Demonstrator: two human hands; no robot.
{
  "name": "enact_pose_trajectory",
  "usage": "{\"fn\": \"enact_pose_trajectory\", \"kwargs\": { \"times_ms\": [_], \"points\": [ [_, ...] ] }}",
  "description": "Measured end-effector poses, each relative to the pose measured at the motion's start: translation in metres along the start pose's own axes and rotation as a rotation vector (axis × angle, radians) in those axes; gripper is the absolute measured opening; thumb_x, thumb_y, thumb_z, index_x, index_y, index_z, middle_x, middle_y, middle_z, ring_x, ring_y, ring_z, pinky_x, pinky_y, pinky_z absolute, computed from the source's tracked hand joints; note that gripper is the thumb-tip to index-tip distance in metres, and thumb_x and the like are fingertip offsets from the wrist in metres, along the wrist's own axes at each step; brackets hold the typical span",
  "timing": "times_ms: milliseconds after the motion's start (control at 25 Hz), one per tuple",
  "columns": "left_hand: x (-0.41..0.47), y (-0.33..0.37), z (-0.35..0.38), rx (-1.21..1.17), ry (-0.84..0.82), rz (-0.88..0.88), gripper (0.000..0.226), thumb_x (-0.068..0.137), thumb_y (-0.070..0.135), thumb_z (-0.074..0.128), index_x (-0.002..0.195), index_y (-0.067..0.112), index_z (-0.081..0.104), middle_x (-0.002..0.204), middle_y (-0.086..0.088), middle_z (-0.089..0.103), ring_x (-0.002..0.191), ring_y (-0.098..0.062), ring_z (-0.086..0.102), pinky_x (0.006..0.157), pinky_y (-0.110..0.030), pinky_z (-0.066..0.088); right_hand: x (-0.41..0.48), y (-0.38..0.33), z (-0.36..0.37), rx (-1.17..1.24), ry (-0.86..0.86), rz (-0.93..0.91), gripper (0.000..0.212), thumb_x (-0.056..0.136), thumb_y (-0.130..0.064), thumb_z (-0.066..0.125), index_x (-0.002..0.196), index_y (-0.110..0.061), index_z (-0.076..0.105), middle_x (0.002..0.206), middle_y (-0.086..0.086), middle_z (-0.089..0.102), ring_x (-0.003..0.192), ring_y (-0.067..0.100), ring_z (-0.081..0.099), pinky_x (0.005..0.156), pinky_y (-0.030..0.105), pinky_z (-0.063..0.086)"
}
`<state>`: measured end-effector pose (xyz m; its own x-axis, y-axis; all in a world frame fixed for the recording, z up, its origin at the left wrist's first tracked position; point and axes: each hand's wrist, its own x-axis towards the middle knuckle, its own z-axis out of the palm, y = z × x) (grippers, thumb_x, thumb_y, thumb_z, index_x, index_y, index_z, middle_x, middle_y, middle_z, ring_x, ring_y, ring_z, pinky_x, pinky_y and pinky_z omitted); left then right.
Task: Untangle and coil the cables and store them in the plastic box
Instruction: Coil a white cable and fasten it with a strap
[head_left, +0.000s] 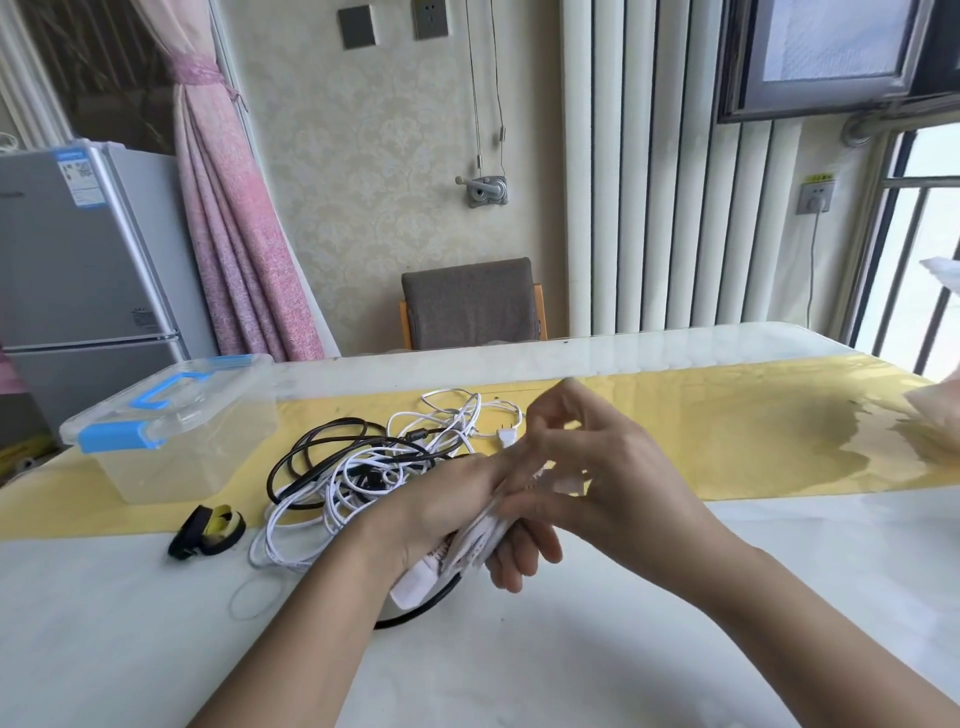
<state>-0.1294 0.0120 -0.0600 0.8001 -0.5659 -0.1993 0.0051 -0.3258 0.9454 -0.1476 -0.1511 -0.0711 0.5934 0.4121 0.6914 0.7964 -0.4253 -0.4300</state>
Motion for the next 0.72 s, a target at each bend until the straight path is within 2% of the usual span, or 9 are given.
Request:
{"fn": "enact_pose_trajectory", "kwargs": {
  "times_ms": [80,160,240,320,440,520,600,680,720],
  "points": [
    [-0.003,0.003,0.004,-0.156,-0.095,-0.025,0.065,0.079,0.054,0.044,0.062,-0.005,0.064,0.052,-0.015,0.061,0.038,-0.021,0.055,0.04,-0.021,0.045,0.001,0.0,-0.003,0.151,-0.031,0.109,0.013,0.077,-0.029,0.076,0.08,-0.022,0.065,0.096,-0.005,0.053,0.09,0.012,0.059,0.073,0.02,0.047],
    [-0.004,0.003,0.007,-0.334,-0.131,0.002,0.054,0.079,0.039,0.038,0.057,-0.004,0.061,0.052,-0.016,0.059,0.037,-0.021,0.055,0.036,-0.021,0.045,0.001,0.001,-0.004,0.437,-0.125,0.234,0.021,0.082,-0.023,0.072,0.085,-0.015,0.053,0.08,0.01,0.063,0.07,0.02,0.064,0.066,0.042,0.048],
    [-0.002,0.004,0.008,-0.423,-0.154,0.035,0.049,0.076,0.031,0.031,0.052,-0.001,0.06,0.051,-0.014,0.056,0.039,-0.021,0.055,0.036,-0.021,0.045,0.0,0.006,0.0,0.553,-0.099,0.334,0.032,0.082,-0.028,0.072,0.089,-0.014,0.044,0.061,0.017,0.061,0.055,0.034,0.058,0.058,0.051,0.044],
    [0.004,0.002,0.01,-0.454,-0.148,0.056,0.048,0.076,0.03,0.03,0.051,0.001,0.059,0.049,-0.014,0.054,0.039,-0.022,0.054,0.037,-0.02,0.045,0.001,0.012,0.005,0.527,0.01,0.365,0.038,0.075,-0.038,0.074,0.089,-0.018,0.045,0.061,0.015,0.057,0.055,0.036,0.051,0.055,0.048,0.041],
    [0.012,0.003,0.014,-0.497,-0.05,0.127,0.049,0.084,0.043,0.04,0.058,0.008,0.062,0.062,-0.015,0.045,0.036,-0.019,0.052,0.041,-0.021,0.044,0.005,0.012,0.004,0.519,0.201,0.416,0.038,0.075,-0.04,0.077,0.087,-0.017,0.05,0.066,0.004,0.054,0.056,0.018,0.051,0.057,0.033,0.041],
    [0.014,0.004,0.019,-0.499,0.011,0.223,0.045,0.088,0.047,0.044,0.07,0.012,0.065,0.068,-0.013,0.039,0.037,-0.014,0.05,0.046,-0.023,0.046,0.006,0.011,0.004,0.61,0.31,0.484,0.036,0.072,-0.038,0.074,0.087,-0.012,0.054,0.058,0.004,0.053,0.052,0.019,0.052,0.053,0.027,0.042],
    [0.012,0.005,0.026,-0.452,0.034,0.303,0.032,0.092,0.04,0.053,0.079,0.012,0.062,0.063,-0.007,0.042,0.042,-0.01,0.049,0.049,-0.022,0.046,0.008,0.008,0.004,0.715,0.39,0.532,0.029,0.071,-0.038,0.071,0.08,-0.013,0.058,0.052,0.005,0.049,0.048,0.02,0.048,0.048,0.026,0.04],
    [0.013,0.001,0.034,-0.299,0.102,0.372,0.023,0.085,0.03,0.058,0.065,0.017,0.058,0.051,0.003,0.047,0.045,-0.01,0.048,0.051,-0.02,0.043,0.009,0.009,0.002,0.755,0.425,0.579,0.029,0.072,-0.04,0.067,0.077,-0.012,0.06,0.054,0.004,0.05,0.049,0.019,0.046,0.046,0.024,0.039],
    [0.013,-0.001,0.038,-0.236,0.142,0.401,0.024,0.083,0.027,0.058,0.062,0.018,0.056,0.047,0.006,0.048,0.045,-0.009,0.047,0.052,-0.021,0.042,0.009,0.01,-0.001,0.793,0.384,0.603,0.034,0.074,-0.042,0.065,0.078,-0.008,0.059,0.056,0.005,0.051,0.049,0.018,0.048,0.045,0.024,0.04]
  ]
}}
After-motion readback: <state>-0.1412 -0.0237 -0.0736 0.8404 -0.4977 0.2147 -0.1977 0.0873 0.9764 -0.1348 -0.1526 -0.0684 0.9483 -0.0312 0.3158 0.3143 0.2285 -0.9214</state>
